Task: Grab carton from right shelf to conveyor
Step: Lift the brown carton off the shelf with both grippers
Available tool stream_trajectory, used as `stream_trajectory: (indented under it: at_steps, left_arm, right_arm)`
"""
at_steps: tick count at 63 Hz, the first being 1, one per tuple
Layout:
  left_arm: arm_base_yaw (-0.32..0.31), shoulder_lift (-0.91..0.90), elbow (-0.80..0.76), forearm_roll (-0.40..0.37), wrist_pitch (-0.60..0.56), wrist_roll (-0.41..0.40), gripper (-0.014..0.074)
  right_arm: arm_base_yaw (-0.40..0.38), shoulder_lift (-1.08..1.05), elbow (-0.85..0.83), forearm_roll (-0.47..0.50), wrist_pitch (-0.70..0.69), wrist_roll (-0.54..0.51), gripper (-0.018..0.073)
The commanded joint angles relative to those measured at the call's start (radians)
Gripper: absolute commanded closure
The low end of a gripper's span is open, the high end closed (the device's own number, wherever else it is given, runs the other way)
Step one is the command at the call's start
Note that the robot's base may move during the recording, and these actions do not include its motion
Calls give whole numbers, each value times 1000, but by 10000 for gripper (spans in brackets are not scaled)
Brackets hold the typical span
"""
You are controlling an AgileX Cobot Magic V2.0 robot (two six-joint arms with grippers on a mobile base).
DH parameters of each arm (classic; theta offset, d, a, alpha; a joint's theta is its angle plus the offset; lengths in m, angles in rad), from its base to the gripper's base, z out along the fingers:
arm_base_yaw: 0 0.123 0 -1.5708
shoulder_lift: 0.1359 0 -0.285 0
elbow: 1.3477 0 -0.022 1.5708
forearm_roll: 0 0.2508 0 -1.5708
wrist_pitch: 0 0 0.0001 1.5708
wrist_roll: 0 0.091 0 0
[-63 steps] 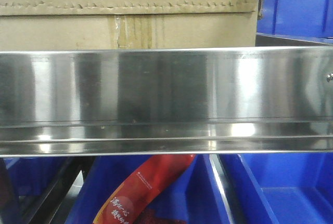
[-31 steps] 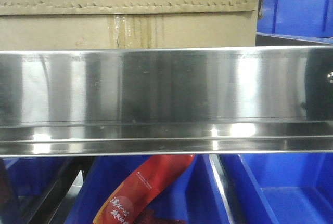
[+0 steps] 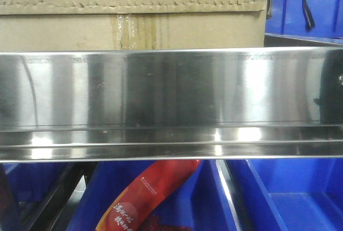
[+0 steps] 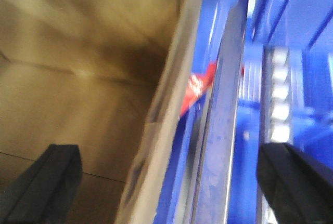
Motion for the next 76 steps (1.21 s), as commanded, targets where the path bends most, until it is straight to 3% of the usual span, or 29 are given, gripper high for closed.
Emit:
stream_trajectory:
  at_steps: [1, 11, 16, 21, 25, 34, 38, 42, 50, 76]
  left_arm:
    - [6, 18, -7, 4, -7, -8, 122]
    - [33, 47, -7, 0, -7, -8, 122]
    - [48, 49, -7, -16, -7, -8, 132]
    - [53, 51, -7, -26, -7, -8, 174]
    - [53, 56, -7, -24, -7, -8, 257]
    - [53, 93, -7, -31, -7, -8, 545]
    - [53, 109, -7, -36, -7, -8, 638]
    - [53, 114, -7, -53, -7, -6, 599]
    - [53, 106, -15, -86, -7, -6, 612]
    - [53, -107, -24, -93, -7, -6, 613]
  right_arm:
    - [0, 17, -13, -9, -11, 2, -9]
    - [0, 46, -13, -9, -11, 2, -4]
    - [0, 60, -13, -9, -11, 2, 52]
    - [0, 72, -13, -7, -11, 2, 177]
    - [0, 85, -13, -7, -11, 2, 319]
    - [0, 97, -13, -7, -11, 2, 645]
    - [0, 97, -13, -7, -11, 4, 629]
    - [0, 97, -13, -7, -11, 4, 629]
    - [0, 84, -13, -7, -11, 7, 629]
    - [0, -151, -6, -7, -11, 7, 629]
